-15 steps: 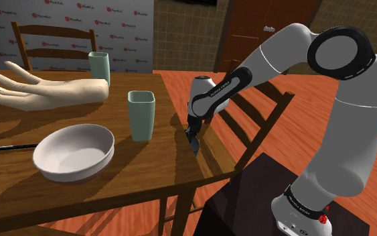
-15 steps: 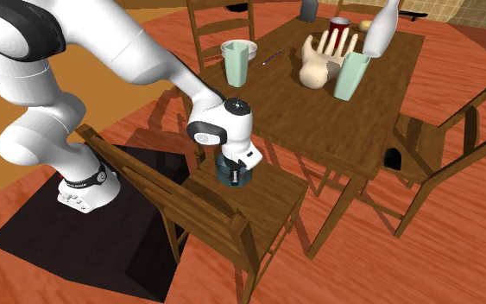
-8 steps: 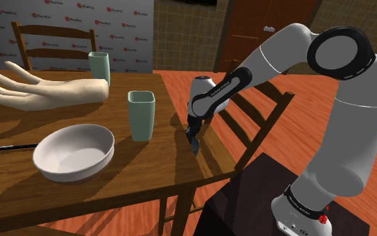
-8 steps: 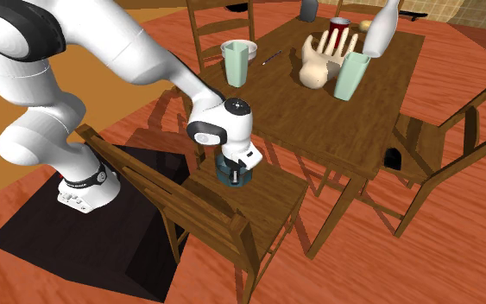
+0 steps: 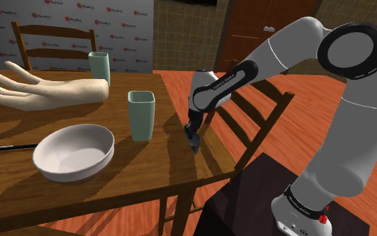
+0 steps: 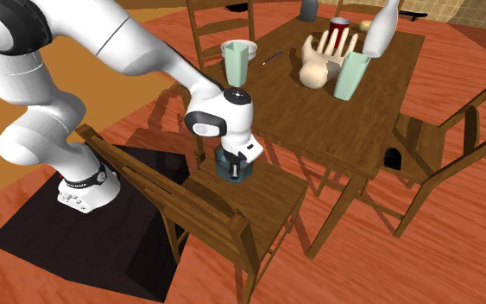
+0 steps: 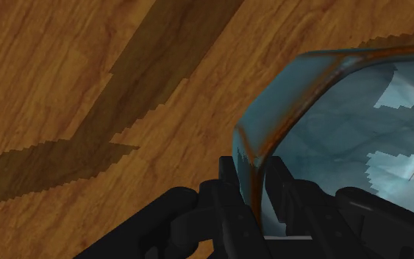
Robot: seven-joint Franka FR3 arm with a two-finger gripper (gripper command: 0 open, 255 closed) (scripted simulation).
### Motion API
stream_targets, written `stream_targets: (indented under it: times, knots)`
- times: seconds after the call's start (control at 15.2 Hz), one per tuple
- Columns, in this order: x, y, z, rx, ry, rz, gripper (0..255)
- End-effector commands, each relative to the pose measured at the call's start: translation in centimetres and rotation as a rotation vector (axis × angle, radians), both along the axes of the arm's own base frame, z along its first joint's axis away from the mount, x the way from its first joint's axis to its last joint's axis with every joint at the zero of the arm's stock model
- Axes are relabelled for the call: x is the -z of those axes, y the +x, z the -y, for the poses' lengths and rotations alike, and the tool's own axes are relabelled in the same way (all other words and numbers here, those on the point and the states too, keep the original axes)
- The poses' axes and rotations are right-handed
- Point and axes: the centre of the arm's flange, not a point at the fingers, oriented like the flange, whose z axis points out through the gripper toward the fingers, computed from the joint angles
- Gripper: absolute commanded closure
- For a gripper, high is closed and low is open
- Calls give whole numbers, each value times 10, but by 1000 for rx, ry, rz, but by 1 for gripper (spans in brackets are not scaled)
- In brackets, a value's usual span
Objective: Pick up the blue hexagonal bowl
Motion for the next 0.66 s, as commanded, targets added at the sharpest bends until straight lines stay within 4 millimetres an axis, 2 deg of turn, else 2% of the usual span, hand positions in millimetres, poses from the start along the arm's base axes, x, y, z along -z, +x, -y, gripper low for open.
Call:
stream_targets:
  times: [0.0, 0.46, 0.59]
  knots:
    - [-10, 0, 0, 0, 0, 1, 255]
    - [-47, 0, 0, 0, 0, 1, 255]
    - [-48, 0, 0, 0, 0, 1, 255]
